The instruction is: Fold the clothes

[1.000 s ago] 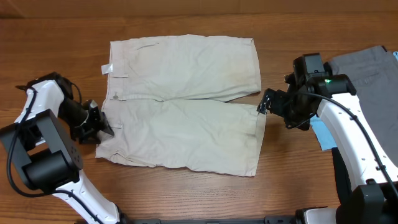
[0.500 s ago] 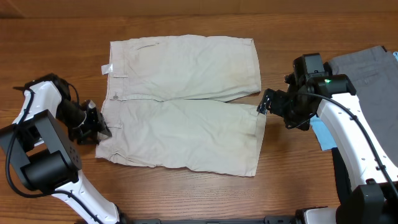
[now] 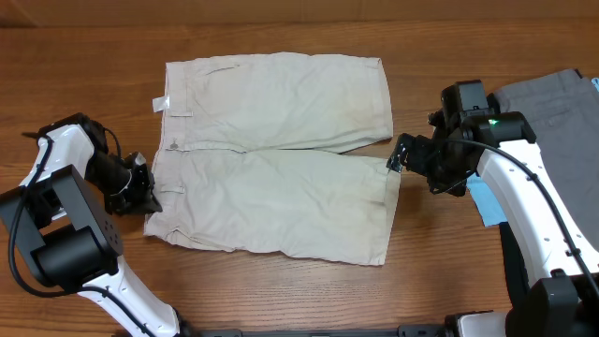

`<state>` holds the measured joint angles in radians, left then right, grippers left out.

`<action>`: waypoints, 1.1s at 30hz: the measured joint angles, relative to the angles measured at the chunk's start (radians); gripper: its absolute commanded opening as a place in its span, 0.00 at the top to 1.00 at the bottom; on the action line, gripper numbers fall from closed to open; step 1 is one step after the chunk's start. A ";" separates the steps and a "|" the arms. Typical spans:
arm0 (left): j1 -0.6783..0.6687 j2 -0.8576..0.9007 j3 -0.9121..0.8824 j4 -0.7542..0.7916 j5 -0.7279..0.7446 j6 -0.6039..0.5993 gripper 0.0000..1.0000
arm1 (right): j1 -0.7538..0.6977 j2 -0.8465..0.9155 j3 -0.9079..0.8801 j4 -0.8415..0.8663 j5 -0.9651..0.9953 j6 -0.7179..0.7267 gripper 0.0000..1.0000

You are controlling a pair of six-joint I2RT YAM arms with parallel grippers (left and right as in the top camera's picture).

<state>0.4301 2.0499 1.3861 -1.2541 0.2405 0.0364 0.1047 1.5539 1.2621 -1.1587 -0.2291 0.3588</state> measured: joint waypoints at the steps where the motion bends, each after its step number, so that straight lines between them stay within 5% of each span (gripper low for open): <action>1: 0.000 0.000 0.000 0.000 0.000 0.000 0.96 | 0.000 0.000 0.000 0.000 0.000 0.000 0.00; 19: 0.010 -0.103 -0.001 -0.006 -0.183 -0.206 0.95 | 0.000 0.000 0.000 0.000 0.000 0.000 0.00; 25: 0.011 -0.117 -0.088 0.036 -0.230 -0.252 0.41 | 0.000 0.000 0.000 0.000 0.000 0.000 0.00; 33: 0.010 -0.117 0.057 -0.107 -0.202 -0.263 0.40 | 0.000 0.000 0.000 0.000 0.000 0.000 0.00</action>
<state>0.4404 1.9327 1.4433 -1.3609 0.0387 -0.2268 0.1047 1.5539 1.2621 -1.1591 -0.2291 0.3584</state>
